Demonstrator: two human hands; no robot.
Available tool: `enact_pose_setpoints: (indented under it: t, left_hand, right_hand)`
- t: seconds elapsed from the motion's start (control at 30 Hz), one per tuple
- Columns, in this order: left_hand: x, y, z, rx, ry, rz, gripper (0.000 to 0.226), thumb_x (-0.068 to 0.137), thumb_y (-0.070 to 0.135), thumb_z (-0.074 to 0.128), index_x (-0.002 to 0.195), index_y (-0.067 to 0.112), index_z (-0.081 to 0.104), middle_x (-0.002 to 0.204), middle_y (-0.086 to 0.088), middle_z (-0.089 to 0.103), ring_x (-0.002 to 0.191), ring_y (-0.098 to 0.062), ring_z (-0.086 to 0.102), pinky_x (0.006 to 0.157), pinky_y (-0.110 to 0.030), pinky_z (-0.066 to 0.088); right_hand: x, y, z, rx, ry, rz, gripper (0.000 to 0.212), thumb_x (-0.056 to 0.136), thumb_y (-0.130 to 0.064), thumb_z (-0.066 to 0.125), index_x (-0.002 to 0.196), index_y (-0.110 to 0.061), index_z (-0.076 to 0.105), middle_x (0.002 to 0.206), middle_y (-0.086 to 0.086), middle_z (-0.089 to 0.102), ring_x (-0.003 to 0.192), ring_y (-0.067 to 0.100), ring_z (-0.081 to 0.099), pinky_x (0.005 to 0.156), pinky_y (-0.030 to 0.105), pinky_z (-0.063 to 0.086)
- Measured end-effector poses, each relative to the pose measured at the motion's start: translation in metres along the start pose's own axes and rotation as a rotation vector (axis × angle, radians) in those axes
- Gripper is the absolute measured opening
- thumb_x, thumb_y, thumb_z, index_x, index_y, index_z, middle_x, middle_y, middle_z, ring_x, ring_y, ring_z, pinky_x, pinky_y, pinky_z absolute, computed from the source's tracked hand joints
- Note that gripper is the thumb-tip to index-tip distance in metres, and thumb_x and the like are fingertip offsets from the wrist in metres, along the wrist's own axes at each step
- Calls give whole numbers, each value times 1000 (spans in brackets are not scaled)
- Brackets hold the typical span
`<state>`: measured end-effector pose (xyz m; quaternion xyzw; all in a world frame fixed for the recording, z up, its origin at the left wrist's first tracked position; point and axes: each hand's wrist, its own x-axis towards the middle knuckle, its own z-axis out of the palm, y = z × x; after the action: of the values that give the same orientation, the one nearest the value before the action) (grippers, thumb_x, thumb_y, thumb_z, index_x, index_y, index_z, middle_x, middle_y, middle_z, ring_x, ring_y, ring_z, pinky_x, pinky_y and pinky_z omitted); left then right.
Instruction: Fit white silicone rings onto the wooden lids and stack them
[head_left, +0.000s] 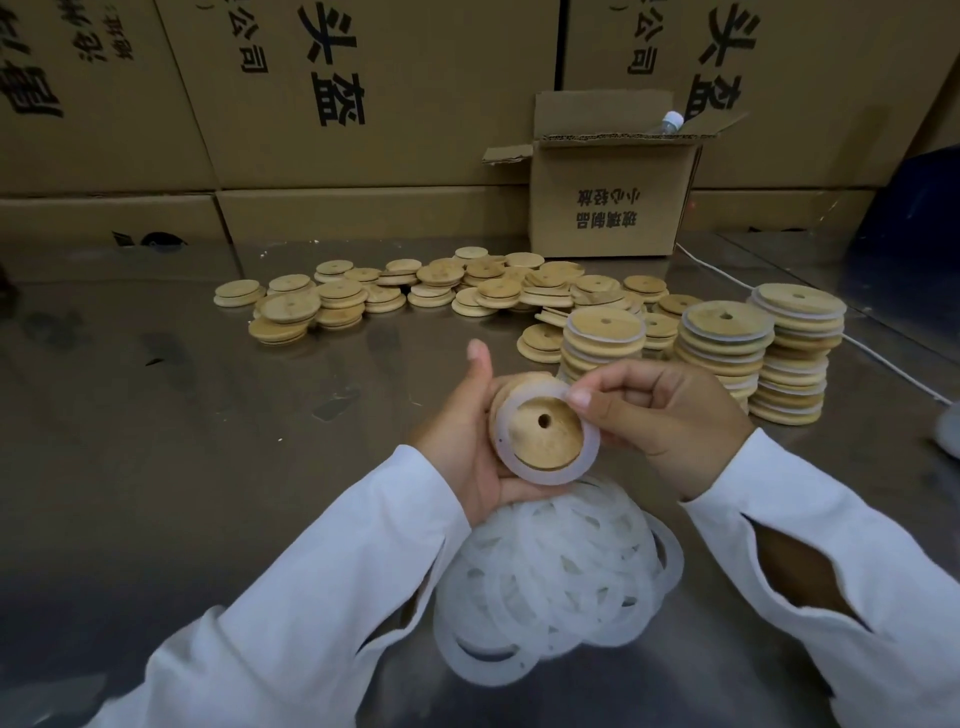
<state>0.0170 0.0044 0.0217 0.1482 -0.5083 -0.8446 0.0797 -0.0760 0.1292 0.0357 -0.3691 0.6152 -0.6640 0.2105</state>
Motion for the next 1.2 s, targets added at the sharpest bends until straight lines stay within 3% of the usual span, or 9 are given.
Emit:
enact_pose_setpoints:
  t: [0.1, 0.23, 0.3, 0.57, 0.73, 0.93, 1.2]
  left_hand:
    - [-4, -4, 3, 102, -12, 58, 56, 65, 54, 51, 105, 16, 64, 105, -16, 68, 90, -32, 68, 62, -37, 58]
    - [-5, -6, 2, 108, -20, 77, 25, 84, 30, 52, 104, 21, 65, 113, -18, 64, 99, -35, 65, 69, -37, 59]
    - [-5, -6, 2, 108, -24, 79, 22, 88, 27, 50, 103, 21, 65, 114, -18, 64, 100, -36, 64, 71, -37, 59]
    - [-6, -9, 3, 153, -13, 165, 28, 86, 25, 51, 110, 15, 62, 108, -17, 66, 88, -30, 68, 65, -32, 58]
    - [-3, -14, 4, 183, 101, 265, 12, 89, 14, 53, 92, 13, 65, 75, -4, 71, 68, -18, 70, 55, -29, 57]
    - [-1, -15, 3, 220, 143, 360, 14, 90, 13, 53, 94, 13, 66, 77, -4, 71, 72, -17, 70, 60, -31, 58]
    - [-2, -13, 2, 158, 124, 346, 16, 90, 14, 52, 96, 13, 66, 80, -5, 72, 77, -19, 70, 65, -36, 59]
  right_hand:
    - [0, 0, 2, 19, 59, 7, 8, 77, -2, 63, 71, -8, 65, 51, -3, 65, 47, 2, 59, 47, 11, 46]
    - [3, 0, 2, 50, 105, 42, 11, 77, -4, 63, 69, -11, 65, 50, -2, 64, 46, 3, 57, 47, 13, 47]
    - [3, 1, 1, 46, 120, 54, 14, 78, -4, 63, 67, -12, 65, 50, -2, 63, 45, 3, 56, 47, 13, 46]
    - [4, 5, -3, -21, 111, 44, 13, 81, -9, 60, 71, -15, 66, 53, -3, 65, 50, 3, 58, 50, 14, 48]
    - [5, 8, -5, -98, 131, 35, 15, 83, -11, 59, 72, -18, 67, 53, -5, 64, 49, 3, 55, 52, 13, 47]
    - [5, 8, -5, -149, 116, 10, 17, 84, -11, 59, 72, -20, 66, 56, -6, 65, 56, 6, 58, 60, 15, 51]
    - [4, 5, -1, -172, 123, -55, 19, 84, -7, 59, 70, -19, 64, 51, -7, 62, 49, 0, 55, 54, 10, 47]
